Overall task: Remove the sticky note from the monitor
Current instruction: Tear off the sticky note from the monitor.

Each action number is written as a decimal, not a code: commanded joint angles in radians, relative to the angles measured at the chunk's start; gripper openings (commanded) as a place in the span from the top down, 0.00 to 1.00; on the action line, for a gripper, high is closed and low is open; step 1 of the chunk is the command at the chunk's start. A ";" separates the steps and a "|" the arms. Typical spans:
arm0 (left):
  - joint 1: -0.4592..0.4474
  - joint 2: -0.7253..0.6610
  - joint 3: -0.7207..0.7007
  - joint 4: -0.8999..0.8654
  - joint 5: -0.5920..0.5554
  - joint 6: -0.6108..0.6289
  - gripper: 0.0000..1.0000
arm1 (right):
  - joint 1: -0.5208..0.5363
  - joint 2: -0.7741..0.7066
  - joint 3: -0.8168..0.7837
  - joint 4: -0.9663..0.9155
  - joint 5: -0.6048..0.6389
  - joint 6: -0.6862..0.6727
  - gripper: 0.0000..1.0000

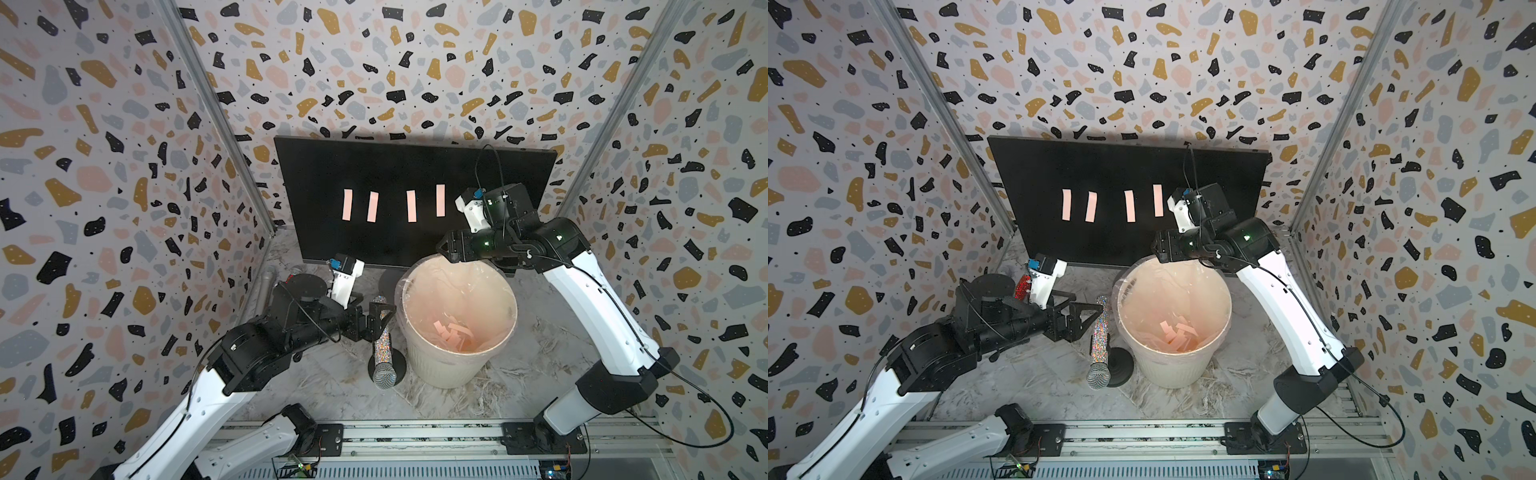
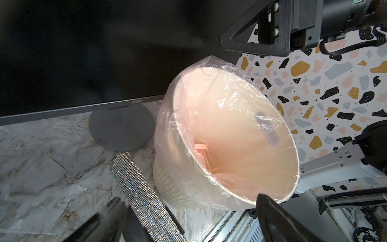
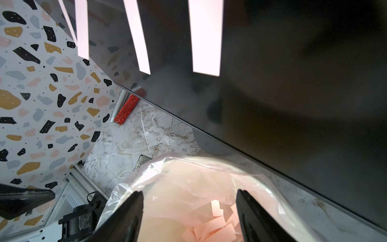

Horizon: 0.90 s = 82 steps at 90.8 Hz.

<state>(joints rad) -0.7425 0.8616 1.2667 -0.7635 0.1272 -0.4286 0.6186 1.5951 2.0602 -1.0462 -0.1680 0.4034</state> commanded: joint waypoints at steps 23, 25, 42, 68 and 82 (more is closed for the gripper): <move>-0.002 -0.029 -0.024 0.021 -0.015 0.043 0.01 | -0.046 -0.007 0.004 0.132 -0.035 0.088 0.23; -0.002 -0.030 -0.024 0.022 -0.015 0.044 0.01 | -0.051 -0.007 -0.002 0.144 -0.039 0.098 0.23; -0.002 -0.035 -0.026 0.018 -0.017 0.052 0.01 | -0.081 -0.009 -0.064 0.285 -0.093 0.177 0.24; 0.000 -0.046 -0.025 0.009 -0.022 0.054 0.01 | -0.092 0.029 -0.075 0.390 -0.115 0.261 0.27; 0.001 -0.049 -0.025 0.007 -0.026 0.057 0.01 | -0.092 0.043 -0.076 0.415 -0.115 0.293 0.29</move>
<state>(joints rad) -0.7425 0.8238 1.2518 -0.7708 0.1131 -0.3870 0.5270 1.6409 1.9831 -0.6865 -0.2749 0.6533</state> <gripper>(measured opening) 0.994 0.714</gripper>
